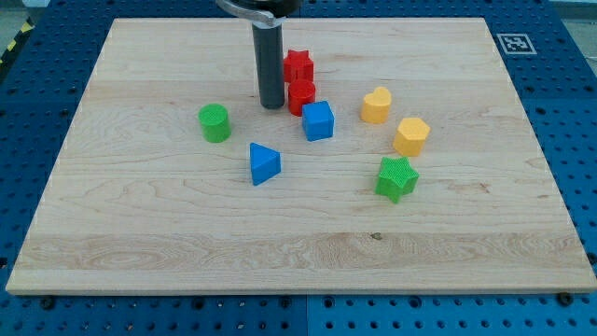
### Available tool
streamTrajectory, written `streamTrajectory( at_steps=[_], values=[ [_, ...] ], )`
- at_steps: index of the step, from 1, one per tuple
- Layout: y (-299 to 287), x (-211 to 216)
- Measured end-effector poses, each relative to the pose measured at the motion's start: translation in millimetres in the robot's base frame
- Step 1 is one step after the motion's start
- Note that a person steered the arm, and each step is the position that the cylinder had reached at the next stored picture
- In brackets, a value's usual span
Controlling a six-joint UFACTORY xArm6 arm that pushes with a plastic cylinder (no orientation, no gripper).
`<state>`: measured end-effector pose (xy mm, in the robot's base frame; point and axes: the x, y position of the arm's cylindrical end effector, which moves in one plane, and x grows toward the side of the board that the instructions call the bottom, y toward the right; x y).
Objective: Move the blue triangle a bit up
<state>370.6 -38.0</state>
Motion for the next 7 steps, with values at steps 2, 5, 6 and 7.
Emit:
streamTrajectory(
  at_steps=[2,5,6,7],
  values=[
    [5,-5],
    [-21,-5],
    [-74,-5],
    [-135,15]
  ],
)
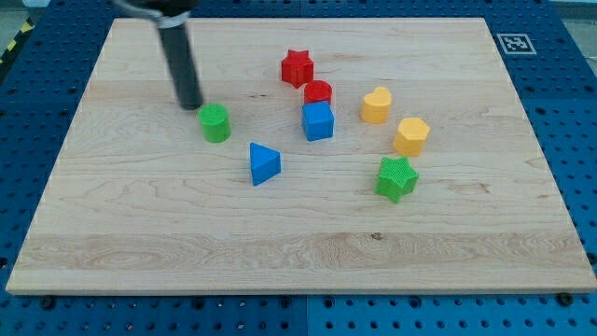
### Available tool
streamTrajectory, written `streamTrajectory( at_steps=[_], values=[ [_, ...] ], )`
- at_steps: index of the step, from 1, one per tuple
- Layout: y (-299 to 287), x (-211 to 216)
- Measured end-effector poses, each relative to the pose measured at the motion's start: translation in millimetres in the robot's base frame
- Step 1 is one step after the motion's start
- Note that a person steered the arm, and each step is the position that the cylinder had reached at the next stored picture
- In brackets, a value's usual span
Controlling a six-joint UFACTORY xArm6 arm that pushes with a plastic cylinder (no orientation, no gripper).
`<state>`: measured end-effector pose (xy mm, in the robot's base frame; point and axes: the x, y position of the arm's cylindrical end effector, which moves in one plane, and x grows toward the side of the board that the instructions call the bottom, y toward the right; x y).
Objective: Move the blue triangle a bit up
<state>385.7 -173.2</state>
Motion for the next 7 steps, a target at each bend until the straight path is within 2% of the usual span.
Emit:
streamTrajectory(
  at_steps=[1,2,3,7],
  values=[
    [-24,44],
    [-13,96],
    [33,124],
    [162,121]
  ],
)
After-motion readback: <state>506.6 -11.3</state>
